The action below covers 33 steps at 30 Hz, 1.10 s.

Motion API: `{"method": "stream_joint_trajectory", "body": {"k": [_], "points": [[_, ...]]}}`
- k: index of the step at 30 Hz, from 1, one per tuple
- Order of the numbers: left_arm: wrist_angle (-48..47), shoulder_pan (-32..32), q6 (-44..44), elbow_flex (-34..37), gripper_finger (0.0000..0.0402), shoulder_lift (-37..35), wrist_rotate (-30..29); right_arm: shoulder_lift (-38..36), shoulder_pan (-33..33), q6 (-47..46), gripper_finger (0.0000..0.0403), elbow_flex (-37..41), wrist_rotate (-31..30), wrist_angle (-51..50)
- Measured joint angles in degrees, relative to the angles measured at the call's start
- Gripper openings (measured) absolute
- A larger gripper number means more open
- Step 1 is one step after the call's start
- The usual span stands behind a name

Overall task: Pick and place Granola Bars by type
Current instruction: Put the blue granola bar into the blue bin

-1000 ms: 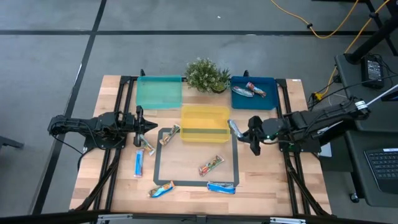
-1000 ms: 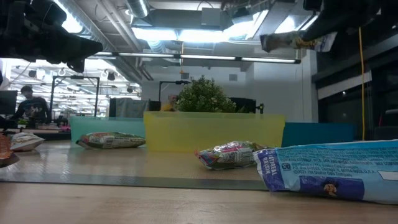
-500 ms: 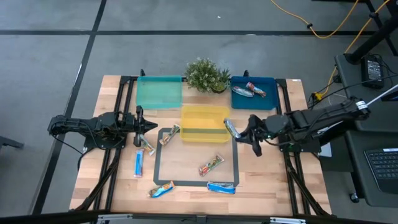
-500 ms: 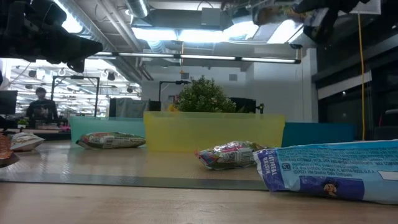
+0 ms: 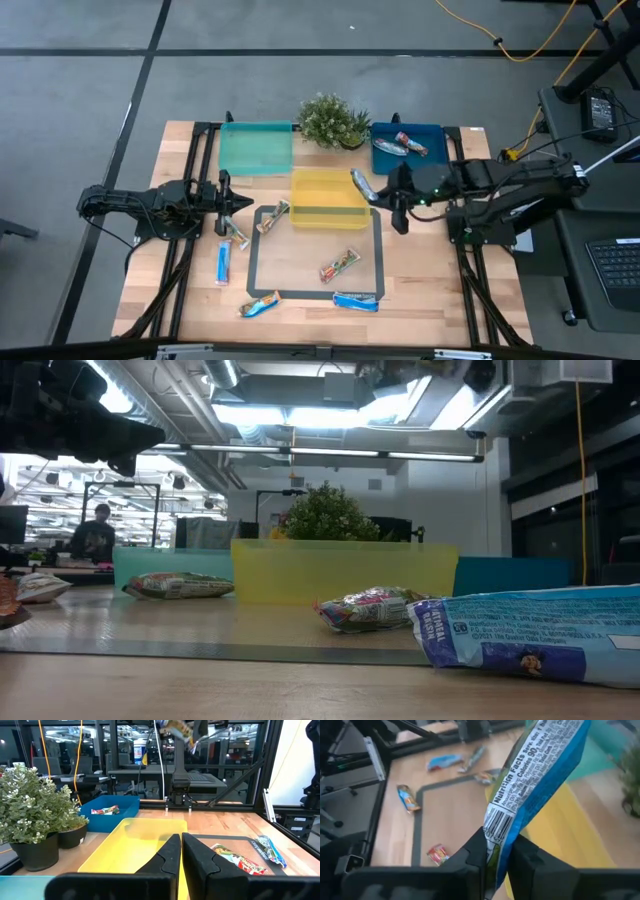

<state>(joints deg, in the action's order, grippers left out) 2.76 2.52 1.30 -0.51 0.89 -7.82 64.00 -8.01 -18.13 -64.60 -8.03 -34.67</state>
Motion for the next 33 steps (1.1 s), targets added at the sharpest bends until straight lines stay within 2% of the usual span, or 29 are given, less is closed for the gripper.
{"method": "stream_joint_trajectory", "body": {"k": [8,13,18,23,33], "points": [[0.0,0.0,0.0,0.0,0.0011,0.0,-0.01,3.37,2.01,3.25,0.006,-2.92,0.17,0.19],[-0.01,0.0,0.0,0.01,0.0012,0.0,-0.01,5.73,5.47,4.44,0.006,-0.67,0.17,1.69],[0.0,0.0,0.0,-0.01,0.0011,0.01,-0.01,9.49,9.14,6.39,0.006,1.77,3.66,4.96],[0.0,0.0,0.0,0.01,0.0013,0.01,-0.01,13.17,11.75,6.64,0.006,3.08,4.26,4.94],[0.0,0.0,0.0,0.0,0.0008,0.01,-0.01,24.83,14.44,6.82,0.006,3.1,4.24,5.39]]}}
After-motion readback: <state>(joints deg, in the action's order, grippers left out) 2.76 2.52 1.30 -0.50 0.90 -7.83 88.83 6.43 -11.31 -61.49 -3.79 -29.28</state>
